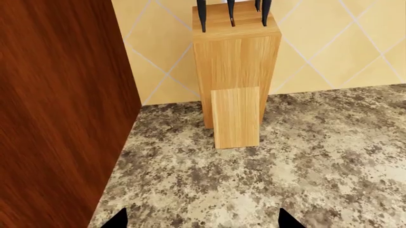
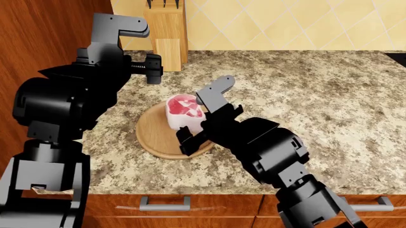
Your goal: Place the steak on the rack of the oven.
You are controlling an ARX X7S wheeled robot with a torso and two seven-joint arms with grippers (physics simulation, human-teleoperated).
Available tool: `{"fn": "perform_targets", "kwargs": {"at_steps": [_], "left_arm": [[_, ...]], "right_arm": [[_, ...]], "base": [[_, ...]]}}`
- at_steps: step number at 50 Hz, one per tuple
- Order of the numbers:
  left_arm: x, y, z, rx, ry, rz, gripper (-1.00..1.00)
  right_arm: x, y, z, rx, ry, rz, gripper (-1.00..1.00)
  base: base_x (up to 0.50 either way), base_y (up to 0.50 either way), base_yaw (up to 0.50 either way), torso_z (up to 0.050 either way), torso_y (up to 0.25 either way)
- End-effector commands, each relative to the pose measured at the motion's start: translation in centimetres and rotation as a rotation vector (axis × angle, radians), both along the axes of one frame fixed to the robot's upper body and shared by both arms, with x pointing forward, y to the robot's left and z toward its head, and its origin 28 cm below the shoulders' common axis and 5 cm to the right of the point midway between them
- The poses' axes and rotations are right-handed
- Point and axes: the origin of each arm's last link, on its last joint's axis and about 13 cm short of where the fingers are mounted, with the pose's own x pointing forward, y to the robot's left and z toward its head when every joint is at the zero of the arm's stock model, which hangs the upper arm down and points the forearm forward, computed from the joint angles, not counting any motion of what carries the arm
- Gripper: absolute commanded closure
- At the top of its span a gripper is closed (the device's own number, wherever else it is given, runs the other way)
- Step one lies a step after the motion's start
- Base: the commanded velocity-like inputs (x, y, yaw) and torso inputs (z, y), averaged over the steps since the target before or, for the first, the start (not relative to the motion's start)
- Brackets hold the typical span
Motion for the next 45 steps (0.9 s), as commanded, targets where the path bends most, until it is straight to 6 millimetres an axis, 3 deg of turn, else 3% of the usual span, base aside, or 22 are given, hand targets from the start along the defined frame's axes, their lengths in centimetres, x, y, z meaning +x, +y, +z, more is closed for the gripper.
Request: {"fn": "perform_targets", "kwargs": {"at_steps": [1, 45], "left_arm": [[-0.2, 0.0, 0.1, -0.001, -0.002, 0.002, -1.00], [-0.6, 0.3, 0.2, -0.013, -0.009, 0.004, -1.00]], "right_arm": [[-0.1, -0.3, 0.1, -0.011, -0.011, -0.012, 1.00], [-2.4, -0.2, 3.3, -0.037, -0.219, -0.014, 1.00]], "base": [[0.00, 0.00, 0.00, 0.000, 0.000], [0.00, 0.00, 0.00, 0.000, 0.000]]}}
